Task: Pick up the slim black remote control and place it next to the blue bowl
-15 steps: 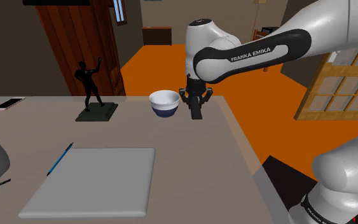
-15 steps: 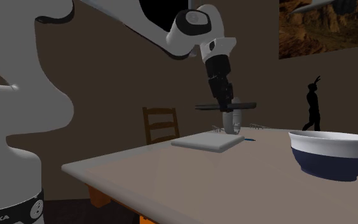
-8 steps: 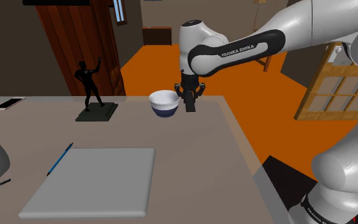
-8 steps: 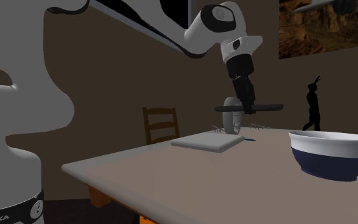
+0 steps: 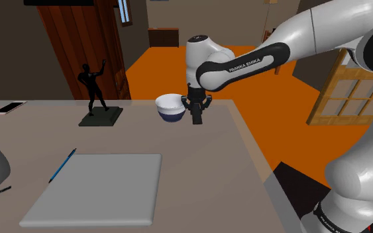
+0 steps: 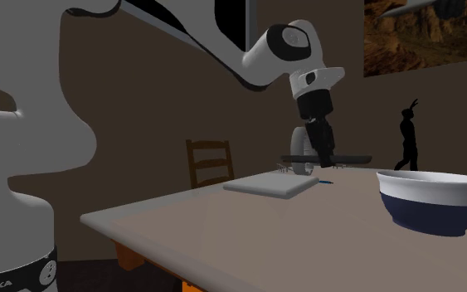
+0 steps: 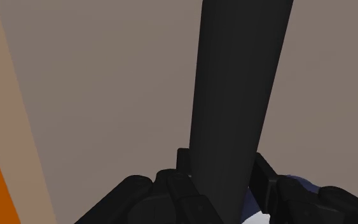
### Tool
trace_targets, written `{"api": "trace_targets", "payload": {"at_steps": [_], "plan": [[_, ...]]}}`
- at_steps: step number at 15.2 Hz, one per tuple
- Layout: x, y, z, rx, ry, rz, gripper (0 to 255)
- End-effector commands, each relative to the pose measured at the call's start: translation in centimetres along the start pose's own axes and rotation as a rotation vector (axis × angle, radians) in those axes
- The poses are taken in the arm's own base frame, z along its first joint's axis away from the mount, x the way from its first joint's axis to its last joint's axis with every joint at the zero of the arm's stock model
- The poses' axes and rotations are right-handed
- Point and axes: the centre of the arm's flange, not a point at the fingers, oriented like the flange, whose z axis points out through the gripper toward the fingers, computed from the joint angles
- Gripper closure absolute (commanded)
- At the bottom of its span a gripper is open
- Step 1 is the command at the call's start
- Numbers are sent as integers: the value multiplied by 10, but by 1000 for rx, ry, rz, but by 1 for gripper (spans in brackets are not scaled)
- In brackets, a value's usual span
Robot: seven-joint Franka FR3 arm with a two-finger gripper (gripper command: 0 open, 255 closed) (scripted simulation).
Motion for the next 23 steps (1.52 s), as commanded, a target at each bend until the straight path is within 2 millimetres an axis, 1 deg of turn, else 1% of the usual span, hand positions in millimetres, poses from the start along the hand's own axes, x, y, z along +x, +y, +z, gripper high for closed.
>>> {"api": "trace_targets", "payload": {"at_steps": [1,23], "plan": [[-3,0,10,0,0,0,255],[-29,-4,124,0,0,0,255]]}}
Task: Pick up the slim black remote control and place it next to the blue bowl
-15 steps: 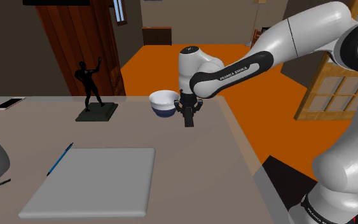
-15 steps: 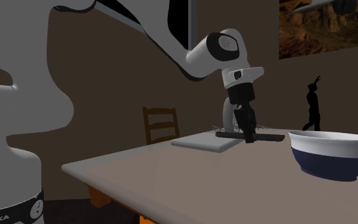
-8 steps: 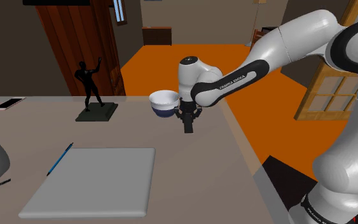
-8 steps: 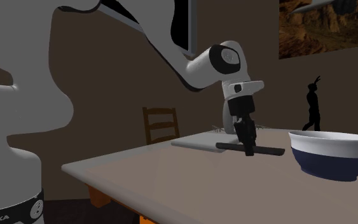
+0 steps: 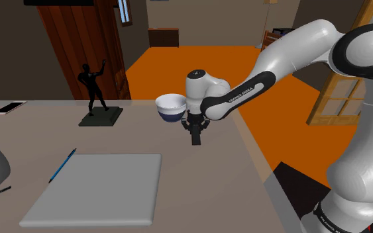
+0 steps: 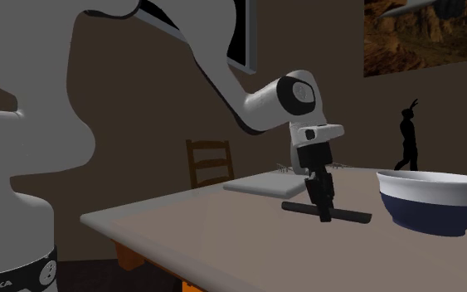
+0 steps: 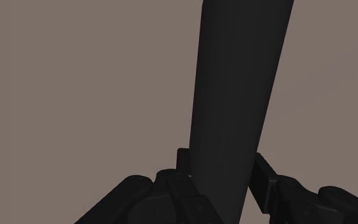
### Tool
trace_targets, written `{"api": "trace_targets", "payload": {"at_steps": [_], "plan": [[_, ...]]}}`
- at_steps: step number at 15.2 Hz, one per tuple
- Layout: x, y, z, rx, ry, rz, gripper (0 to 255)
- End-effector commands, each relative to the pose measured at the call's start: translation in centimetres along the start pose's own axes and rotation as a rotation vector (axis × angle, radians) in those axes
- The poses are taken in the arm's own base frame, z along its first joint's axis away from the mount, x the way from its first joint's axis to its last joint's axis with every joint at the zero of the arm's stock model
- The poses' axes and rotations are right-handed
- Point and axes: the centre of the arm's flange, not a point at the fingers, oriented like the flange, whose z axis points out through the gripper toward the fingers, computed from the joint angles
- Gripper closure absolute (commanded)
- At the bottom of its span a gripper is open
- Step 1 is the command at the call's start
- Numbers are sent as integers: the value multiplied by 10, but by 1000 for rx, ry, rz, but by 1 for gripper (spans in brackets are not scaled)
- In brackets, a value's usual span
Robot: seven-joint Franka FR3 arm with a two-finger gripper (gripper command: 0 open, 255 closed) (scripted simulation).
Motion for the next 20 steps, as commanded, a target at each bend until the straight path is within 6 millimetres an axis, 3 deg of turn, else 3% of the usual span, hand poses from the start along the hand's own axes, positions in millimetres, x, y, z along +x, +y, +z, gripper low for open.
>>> {"api": "trace_targets", "payload": {"at_steps": [1,7,8,13,17,20], "plan": [[-1,1,6,0,0,0,255],[-1,1,6,0,0,0,255],[-1,1,6,0,0,0,0],[-1,1,6,0,0,0,0],[-1,1,-44,0,0,0,0],[-1,1,-44,0,0,0,0]]}}
